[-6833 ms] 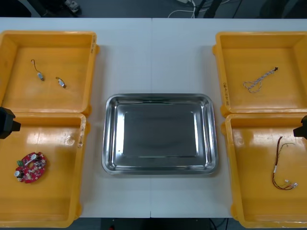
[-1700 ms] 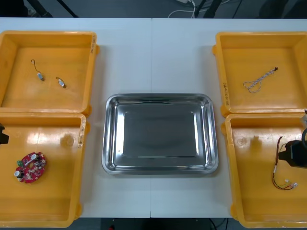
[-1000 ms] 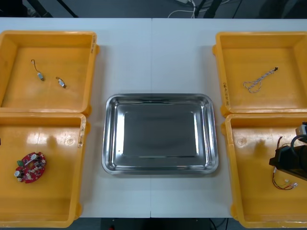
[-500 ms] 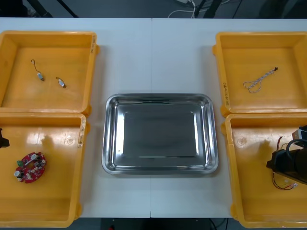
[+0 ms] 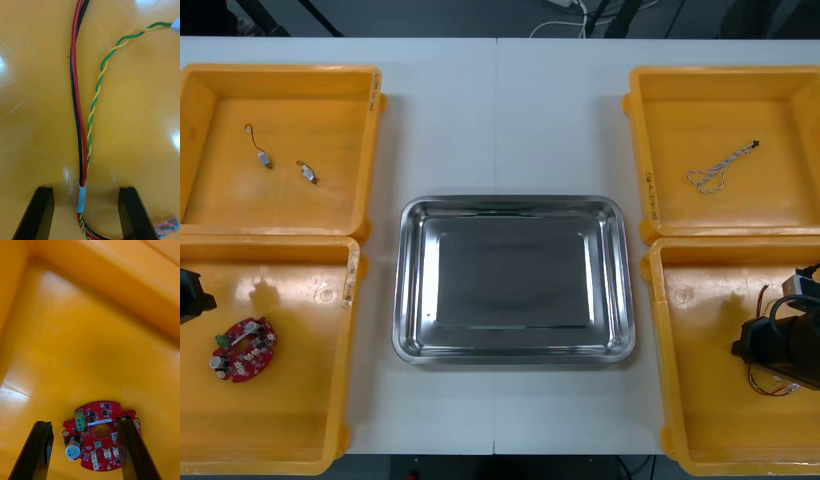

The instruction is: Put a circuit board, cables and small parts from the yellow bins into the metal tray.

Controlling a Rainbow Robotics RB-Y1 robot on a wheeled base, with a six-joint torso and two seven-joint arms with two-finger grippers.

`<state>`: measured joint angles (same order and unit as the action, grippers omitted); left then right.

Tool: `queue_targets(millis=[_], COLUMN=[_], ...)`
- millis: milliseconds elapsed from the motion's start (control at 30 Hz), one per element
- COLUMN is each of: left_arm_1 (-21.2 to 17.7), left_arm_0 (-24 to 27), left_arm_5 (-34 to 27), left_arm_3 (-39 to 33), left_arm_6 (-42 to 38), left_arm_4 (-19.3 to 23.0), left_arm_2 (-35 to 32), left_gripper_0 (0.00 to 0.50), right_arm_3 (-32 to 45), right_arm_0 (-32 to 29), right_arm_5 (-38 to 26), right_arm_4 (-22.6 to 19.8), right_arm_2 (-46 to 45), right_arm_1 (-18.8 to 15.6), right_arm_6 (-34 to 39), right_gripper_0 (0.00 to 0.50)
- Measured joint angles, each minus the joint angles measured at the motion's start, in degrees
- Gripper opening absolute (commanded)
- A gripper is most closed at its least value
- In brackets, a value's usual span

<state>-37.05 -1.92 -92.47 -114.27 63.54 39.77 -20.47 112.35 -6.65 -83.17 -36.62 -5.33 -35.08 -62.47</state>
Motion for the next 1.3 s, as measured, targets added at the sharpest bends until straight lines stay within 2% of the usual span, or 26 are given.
queue_targets(millis=[33,67,100,133,167,300,800,967,1300], left_arm_1=[0.0,0.0,0.0,0.0,0.0,0.01,0.48,0.95,1.17], left_arm_0=[-0.34,-0.69,-1.06,-1.47,-1.88,-3.31,-5.54,-5.54,-5.56], left_arm_5=[0.51,1.05,1.62,2.23,2.8,4.02,7.07,8.51,10.1], left_arm_3=[0.12,0.23,0.31,0.38,0.41,0.46,0.63,1.92,3.19], left_arm_6=[0.0,0.0,0.0,0.0,0.0,0.0,-0.01,-0.01,-0.01], left_arm_4=[-0.05,-0.07,-0.09,-0.12,-0.16,-0.28,-0.46,-0.52,-0.72], left_arm_2=[0.33,0.67,1.0,1.34,1.65,2.46,4.55,5.08,5.57], left_gripper_0=[0.5,0.5,0.5,0.5,0.5,0.5,0.5,0.5,0.5], right_arm_3=[0.0,0.0,0.0,0.0,0.0,0.0,0.0,0.43,6.37], right_arm_0=[0.0,0.0,0.0,0.0,0.0,0.0,0.49,2.48,5.11], right_arm_5=[0.0,0.0,0.01,0.01,0.01,0.01,-0.68,-6.23,-17.1], right_arm_4=[0.05,0.11,0.12,0.19,0.28,0.41,1.09,1.88,2.83], right_arm_2=[0.04,0.09,0.14,0.19,0.24,0.24,0.34,0.26,-2.38], right_arm_1=[0.0,0.0,0.0,0.0,0.0,0.0,0.0,0.0,0.0], right_arm_6=[0.0,0.0,0.01,0.01,0.01,0.01,0.01,0.01,0.01], right_gripper_0=[0.5,0.418,0.236,0.169,0.118,0.0,0.0,0.0,0.0])
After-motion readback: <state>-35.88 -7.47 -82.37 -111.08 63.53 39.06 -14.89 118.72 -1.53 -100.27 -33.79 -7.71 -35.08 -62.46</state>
